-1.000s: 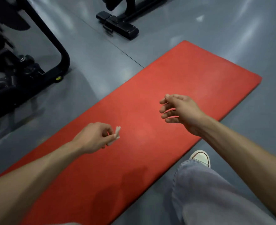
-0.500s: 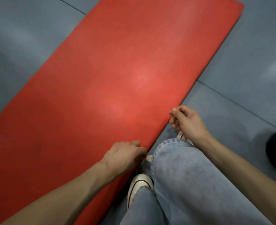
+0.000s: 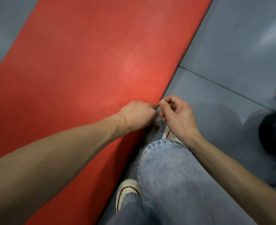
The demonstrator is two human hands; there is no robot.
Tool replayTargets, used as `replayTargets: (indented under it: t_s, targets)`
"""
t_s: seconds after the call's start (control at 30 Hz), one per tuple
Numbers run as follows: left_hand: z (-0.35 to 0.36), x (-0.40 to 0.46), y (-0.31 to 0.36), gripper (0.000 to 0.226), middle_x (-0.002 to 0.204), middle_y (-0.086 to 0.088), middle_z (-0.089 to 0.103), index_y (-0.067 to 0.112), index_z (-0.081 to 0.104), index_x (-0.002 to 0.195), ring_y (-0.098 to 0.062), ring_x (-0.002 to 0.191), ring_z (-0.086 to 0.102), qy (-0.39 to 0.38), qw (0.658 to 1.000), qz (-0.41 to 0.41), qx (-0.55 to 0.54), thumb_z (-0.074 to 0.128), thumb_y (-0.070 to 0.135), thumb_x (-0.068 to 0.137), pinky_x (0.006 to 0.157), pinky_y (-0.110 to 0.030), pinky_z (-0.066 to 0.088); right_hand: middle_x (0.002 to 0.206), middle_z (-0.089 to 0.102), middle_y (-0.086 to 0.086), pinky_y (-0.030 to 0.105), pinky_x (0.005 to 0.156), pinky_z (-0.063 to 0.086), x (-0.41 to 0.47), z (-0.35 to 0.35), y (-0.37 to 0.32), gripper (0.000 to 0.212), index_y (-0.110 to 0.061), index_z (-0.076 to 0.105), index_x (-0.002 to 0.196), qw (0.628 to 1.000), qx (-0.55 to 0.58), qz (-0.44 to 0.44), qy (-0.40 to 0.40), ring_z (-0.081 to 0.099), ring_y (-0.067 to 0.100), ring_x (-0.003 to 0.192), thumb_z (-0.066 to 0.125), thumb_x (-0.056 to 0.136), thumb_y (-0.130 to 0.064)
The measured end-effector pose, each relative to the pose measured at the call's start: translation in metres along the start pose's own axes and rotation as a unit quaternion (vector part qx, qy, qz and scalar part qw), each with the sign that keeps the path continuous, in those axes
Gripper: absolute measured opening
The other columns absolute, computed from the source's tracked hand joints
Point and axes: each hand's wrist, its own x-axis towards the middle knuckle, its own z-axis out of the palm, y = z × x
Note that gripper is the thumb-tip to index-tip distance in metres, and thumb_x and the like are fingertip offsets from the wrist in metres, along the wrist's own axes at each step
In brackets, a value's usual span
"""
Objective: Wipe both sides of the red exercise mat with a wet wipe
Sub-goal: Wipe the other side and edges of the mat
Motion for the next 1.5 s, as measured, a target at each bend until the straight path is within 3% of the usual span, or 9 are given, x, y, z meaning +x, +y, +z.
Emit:
replayTargets:
  t_s: [0.13,0.3,0.37,0.67,0.87,1.03,1.2,1.4,1.5]
  targets:
    - [-0.014,0.024,-0.003,0.019,0.112,-0.006,0.062,0.017,0.063,0.111,-0.035,0.102,0.066,0.048,0.998,-0.038,-0.016,0.050,0.025,0.101,0.068,-0.036,0.033,0.063,0.066,-0.001,0.022,0.059,0.046,0.002,-0.006,0.008,0.014,-0.024,0.063,0.091,0.999,0.039,0.018,0.025,0.056,0.006,0.054,0.055,0.098,-0.016]
    - [0.018,-0.042,0.023,0.027,0.125,-0.001,0.053,0.023,0.058,0.126,-0.031,0.105,0.066,-0.092,0.992,0.089,0.004,0.040,0.025,0.107,0.069,-0.039,0.041,0.066,0.068,0.001,0.031,0.062,0.051,0.006,-0.008,0.013,0.015,-0.026,0.064,0.088,0.998,0.036,0.036,0.026,0.059,0.009,0.057,0.056,0.098,-0.019]
    - [0.016,-0.039,0.021,0.026,0.123,-0.001,0.054,0.023,0.058,0.125,-0.030,0.106,0.066,-0.100,0.990,0.095,0.004,0.040,0.023,0.106,0.068,-0.039,0.042,0.068,0.069,0.000,0.032,0.064,0.053,0.008,-0.007,0.014,0.014,-0.027,0.064,0.087,0.999,0.016,0.036,0.015,0.062,0.009,0.059,0.056,0.097,-0.021]
    - [-0.040,0.092,-0.008,0.018,0.116,-0.006,0.058,0.017,0.062,0.112,-0.036,0.104,0.065,0.076,0.991,-0.085,-0.067,0.049,0.024,0.102,0.069,-0.039,0.036,0.070,0.069,-0.002,0.055,0.073,0.056,0.018,-0.010,0.024,0.030,-0.042,0.047,0.114,0.998,0.020,0.057,0.010,0.064,0.019,0.064,0.051,0.088,-0.028]
    - [-0.024,0.039,-0.003,0.012,0.109,-0.001,0.054,0.024,0.059,0.110,-0.031,0.099,0.067,-0.023,0.998,0.004,-0.055,0.050,0.025,0.104,0.068,-0.039,0.039,0.070,0.069,-0.005,0.054,0.072,0.055,0.023,-0.008,0.028,0.008,-0.033,0.052,0.094,0.996,0.025,0.081,-0.004,0.062,0.015,0.062,0.051,0.088,-0.029]
    - [-0.066,0.112,-0.022,0.020,0.114,-0.010,0.067,0.017,0.067,0.110,-0.038,0.104,0.066,0.059,0.995,-0.047,-0.066,0.051,0.023,0.100,0.074,-0.040,0.046,0.066,0.068,0.001,0.051,0.061,0.058,0.033,-0.013,0.019,0.011,-0.022,0.053,0.099,0.987,0.072,0.141,0.001,0.058,0.013,0.052,0.053,0.095,-0.012]
    - [-0.101,0.186,-0.042,0.021,0.104,-0.015,0.070,0.016,0.070,0.099,-0.041,0.098,0.066,0.143,0.978,-0.111,-0.108,0.052,0.012,0.089,0.070,-0.038,0.042,0.065,0.066,-0.001,0.048,0.062,0.057,0.039,-0.014,0.022,0.012,-0.024,0.053,0.100,0.985,0.072,0.150,-0.035,0.058,0.014,0.053,0.053,0.096,-0.012]
    - [-0.035,0.087,-0.026,0.016,0.107,-0.004,0.062,0.019,0.062,0.106,-0.034,0.097,0.064,0.113,0.980,-0.033,-0.161,0.051,0.029,0.099,0.071,-0.042,0.049,0.067,0.067,-0.002,0.041,0.061,0.055,0.034,-0.022,0.025,0.015,-0.024,0.055,0.101,0.986,0.084,0.137,-0.039,0.058,0.013,0.054,0.052,0.096,-0.011]
    - [0.006,0.018,-0.024,0.023,0.104,0.000,0.062,0.026,0.057,0.110,-0.034,0.091,0.067,0.153,0.961,-0.044,-0.227,0.041,0.039,0.100,0.071,-0.049,0.054,0.070,0.068,0.000,0.044,0.065,0.056,0.031,-0.021,0.027,0.019,-0.027,0.054,0.107,0.991,0.060,0.112,-0.047,0.061,0.015,0.056,0.053,0.096,-0.012]
